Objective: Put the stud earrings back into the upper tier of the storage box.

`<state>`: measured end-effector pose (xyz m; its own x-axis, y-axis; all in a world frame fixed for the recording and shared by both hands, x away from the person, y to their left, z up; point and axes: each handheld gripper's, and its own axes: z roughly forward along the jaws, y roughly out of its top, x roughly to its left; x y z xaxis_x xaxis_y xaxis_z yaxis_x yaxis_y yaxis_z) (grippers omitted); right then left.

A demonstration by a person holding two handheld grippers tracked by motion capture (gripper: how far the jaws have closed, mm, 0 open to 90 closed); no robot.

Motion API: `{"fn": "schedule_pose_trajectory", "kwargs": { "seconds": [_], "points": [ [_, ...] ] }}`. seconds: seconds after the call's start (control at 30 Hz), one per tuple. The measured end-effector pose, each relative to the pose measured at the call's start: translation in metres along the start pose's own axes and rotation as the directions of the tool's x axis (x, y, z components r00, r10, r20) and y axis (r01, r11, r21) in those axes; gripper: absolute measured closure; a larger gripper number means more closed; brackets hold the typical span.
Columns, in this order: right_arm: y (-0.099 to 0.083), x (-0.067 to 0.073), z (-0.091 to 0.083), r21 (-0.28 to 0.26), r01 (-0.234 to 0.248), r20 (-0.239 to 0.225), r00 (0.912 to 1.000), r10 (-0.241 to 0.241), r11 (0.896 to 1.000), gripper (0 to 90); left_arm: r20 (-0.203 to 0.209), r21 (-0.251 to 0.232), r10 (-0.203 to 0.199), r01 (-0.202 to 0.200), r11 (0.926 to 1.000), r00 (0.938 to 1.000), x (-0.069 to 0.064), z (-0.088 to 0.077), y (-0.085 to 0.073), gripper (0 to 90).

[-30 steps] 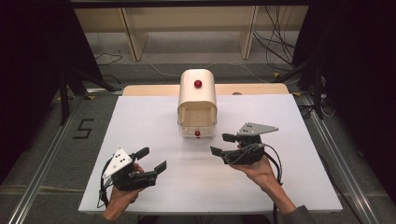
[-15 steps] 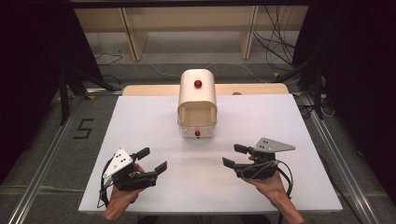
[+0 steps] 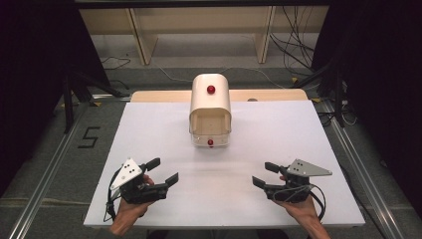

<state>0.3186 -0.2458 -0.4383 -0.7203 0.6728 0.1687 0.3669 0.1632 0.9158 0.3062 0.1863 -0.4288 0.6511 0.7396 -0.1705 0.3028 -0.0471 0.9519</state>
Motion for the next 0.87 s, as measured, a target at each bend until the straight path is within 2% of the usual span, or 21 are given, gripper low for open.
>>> {"fn": "schedule_pose_trajectory", "kwargs": {
  "seconds": [0.27, 0.87],
  "points": [
    [-0.0032, -0.0038, -0.0094, -0.023, -0.007, 0.029, 0.9995, 0.008, 1.0, 27.6, 0.006, 0.008, 0.004, -0.004, 1.0, 1.0, -0.0004, 0.001, -0.0003, 15.2],
    [-0.0027, -0.0046, -0.0095, -0.029, -0.007, 0.034, 0.9994, 0.008, 1.0, 26.6, 0.006, 0.009, 0.003, -0.003, 1.0, 1.0, -0.0004, 0.001, -0.0003, 15.2]
  ]
}}
